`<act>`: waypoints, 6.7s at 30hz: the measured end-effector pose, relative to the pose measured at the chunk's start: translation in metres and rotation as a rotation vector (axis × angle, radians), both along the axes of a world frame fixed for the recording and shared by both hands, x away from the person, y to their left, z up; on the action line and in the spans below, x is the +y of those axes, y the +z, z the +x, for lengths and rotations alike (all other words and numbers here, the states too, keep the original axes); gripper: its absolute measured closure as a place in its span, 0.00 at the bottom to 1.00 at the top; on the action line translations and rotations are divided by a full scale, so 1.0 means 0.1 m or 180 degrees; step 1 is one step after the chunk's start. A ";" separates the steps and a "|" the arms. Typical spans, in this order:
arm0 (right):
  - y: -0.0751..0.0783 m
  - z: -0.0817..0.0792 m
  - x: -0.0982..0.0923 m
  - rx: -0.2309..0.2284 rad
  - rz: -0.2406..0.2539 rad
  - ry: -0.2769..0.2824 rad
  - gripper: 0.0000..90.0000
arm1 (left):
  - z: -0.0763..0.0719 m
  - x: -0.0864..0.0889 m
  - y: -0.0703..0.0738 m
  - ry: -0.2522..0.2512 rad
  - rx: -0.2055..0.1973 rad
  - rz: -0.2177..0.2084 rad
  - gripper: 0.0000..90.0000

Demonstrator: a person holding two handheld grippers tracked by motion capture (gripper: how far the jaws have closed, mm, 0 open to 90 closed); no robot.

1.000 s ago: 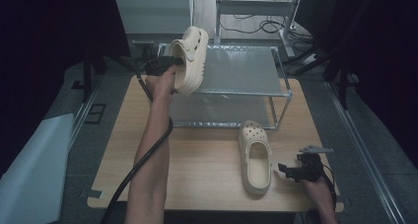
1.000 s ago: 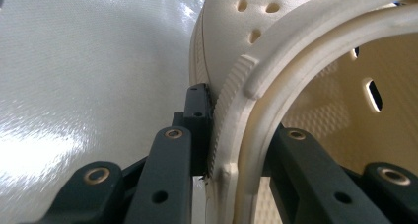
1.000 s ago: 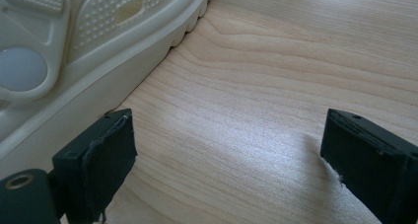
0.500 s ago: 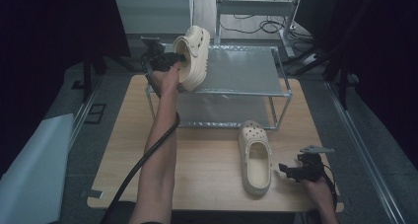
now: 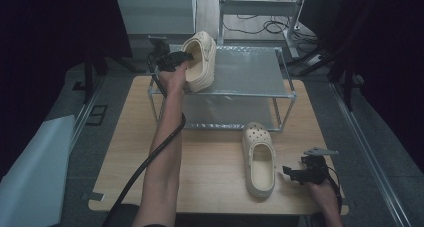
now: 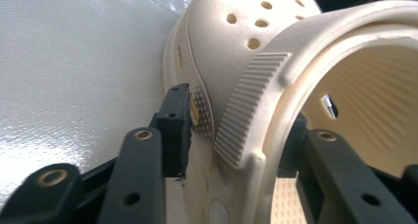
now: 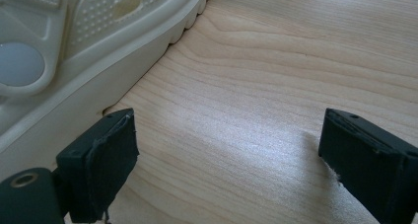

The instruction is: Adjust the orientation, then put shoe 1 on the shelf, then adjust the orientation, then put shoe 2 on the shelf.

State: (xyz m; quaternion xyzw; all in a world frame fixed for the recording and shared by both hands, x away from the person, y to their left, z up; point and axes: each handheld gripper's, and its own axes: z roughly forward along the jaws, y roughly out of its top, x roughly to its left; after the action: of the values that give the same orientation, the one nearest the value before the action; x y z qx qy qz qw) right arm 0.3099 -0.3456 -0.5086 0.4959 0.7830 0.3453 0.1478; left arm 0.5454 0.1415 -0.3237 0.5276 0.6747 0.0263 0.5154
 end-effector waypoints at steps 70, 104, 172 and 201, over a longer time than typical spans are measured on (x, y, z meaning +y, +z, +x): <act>0.00 0.00 0.03 0.0017 0.0008 0.0028 0.09 | -1.07 0.06 0.06 -0.1518 -0.0521 0.0343 0.00; -0.01 -0.01 0.05 0.0020 -0.0002 0.0039 0.08 | -1.74 0.05 -0.82 -0.1833 -0.0606 0.0673 0.01; 0.25 -0.14 0.12 -0.0092 0.0185 0.0170 0.12 | -2.34 -0.07 -1.81 -0.1586 -0.0598 0.2061 0.00; 0.39 -0.06 0.41 -0.0099 0.0409 0.0396 0.12 | -2.32 -0.06 -1.81 -0.1621 -0.0566 0.2004 0.00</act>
State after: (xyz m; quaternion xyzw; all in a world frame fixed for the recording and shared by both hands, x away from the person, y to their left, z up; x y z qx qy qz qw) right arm 0.3042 -0.3049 -0.4692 0.4494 0.7861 0.4109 0.1060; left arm 0.3135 0.1352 -0.5051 0.8052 0.4345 0.1486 0.3752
